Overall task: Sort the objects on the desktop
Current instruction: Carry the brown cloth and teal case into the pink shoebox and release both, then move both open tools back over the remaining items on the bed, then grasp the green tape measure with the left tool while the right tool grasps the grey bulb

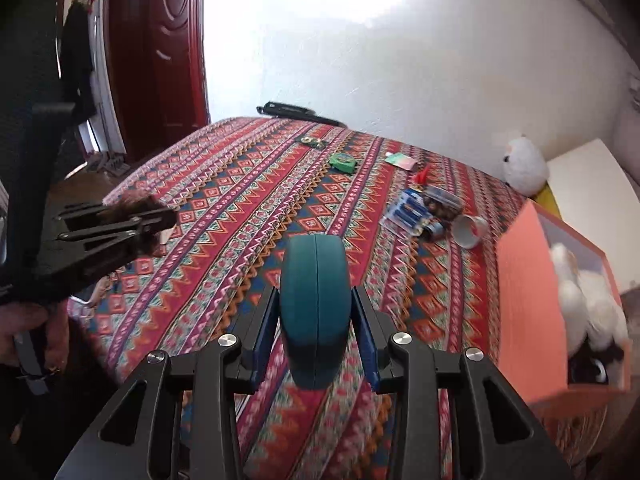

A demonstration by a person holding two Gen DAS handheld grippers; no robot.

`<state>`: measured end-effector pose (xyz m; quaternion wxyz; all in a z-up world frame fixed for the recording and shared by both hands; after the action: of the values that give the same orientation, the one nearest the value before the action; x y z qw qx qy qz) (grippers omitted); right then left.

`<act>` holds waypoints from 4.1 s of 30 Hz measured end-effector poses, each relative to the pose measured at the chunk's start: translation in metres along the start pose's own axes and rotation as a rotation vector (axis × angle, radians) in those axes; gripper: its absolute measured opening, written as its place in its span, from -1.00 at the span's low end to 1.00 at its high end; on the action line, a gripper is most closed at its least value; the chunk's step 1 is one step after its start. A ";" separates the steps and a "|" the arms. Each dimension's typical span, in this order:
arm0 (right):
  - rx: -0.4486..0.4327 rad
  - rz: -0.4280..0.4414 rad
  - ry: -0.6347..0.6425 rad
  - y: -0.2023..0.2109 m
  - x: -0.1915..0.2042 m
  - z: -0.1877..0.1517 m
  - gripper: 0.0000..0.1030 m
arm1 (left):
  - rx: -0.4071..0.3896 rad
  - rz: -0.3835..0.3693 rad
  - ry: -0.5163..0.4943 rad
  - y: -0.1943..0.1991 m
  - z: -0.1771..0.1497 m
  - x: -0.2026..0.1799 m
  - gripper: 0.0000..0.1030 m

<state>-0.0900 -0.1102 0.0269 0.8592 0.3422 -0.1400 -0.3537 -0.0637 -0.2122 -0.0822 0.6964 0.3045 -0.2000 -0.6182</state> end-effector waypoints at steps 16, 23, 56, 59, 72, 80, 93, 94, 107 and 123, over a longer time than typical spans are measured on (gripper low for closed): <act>-0.137 -0.136 -0.234 0.147 -0.083 -0.074 -0.25 | -0.076 -0.223 -0.139 0.077 0.010 -0.092 -0.82; -0.175 -0.276 -0.344 0.192 -0.161 -0.101 -0.25 | -0.070 -0.380 -0.280 0.058 0.041 -0.202 -0.82; -0.217 -0.469 -0.440 0.039 -0.460 0.011 0.85 | 0.071 -0.345 -0.375 -0.215 0.197 -0.433 0.86; -0.211 -0.456 -0.437 0.050 -0.440 0.009 0.85 | 0.064 -0.341 -0.360 -0.192 0.187 -0.412 0.88; -0.166 -0.417 -0.411 0.107 -0.278 -0.022 0.88 | 0.116 -0.306 -0.300 -0.090 0.089 -0.289 0.92; -0.021 -0.304 -0.360 0.061 -0.175 -0.048 0.89 | 0.199 -0.215 -0.250 -0.087 0.028 -0.184 0.92; 0.052 -0.213 -0.411 -0.086 -0.147 0.016 0.89 | 0.234 0.020 -0.010 -0.204 0.087 -0.029 0.92; 0.059 -0.222 -0.424 -0.101 -0.155 0.023 0.89 | 0.236 0.030 0.000 -0.218 0.095 -0.024 0.92; 0.144 -0.357 -0.585 -0.305 -0.266 0.098 0.84 | 0.270 0.140 0.003 -0.439 0.197 -0.004 0.89; 0.073 -0.120 -0.533 -0.129 -0.167 0.031 0.20 | 0.200 0.023 -0.025 -0.225 0.079 -0.010 0.14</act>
<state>-0.2892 -0.0743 -0.0390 0.7567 0.2755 -0.3532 -0.4762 -0.2833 -0.2277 -0.1736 0.6670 0.3625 -0.2729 -0.5909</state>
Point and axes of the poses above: each gripper's, at about its wrist camera, not at the fingertips, and y roughly against the way its jaws point, x to its left, z to its top, the point moved 3 cm from there along -y, roughly the way its jaws point, and after that the axes turned 4 degrees about -y, right-handed, at the moved point
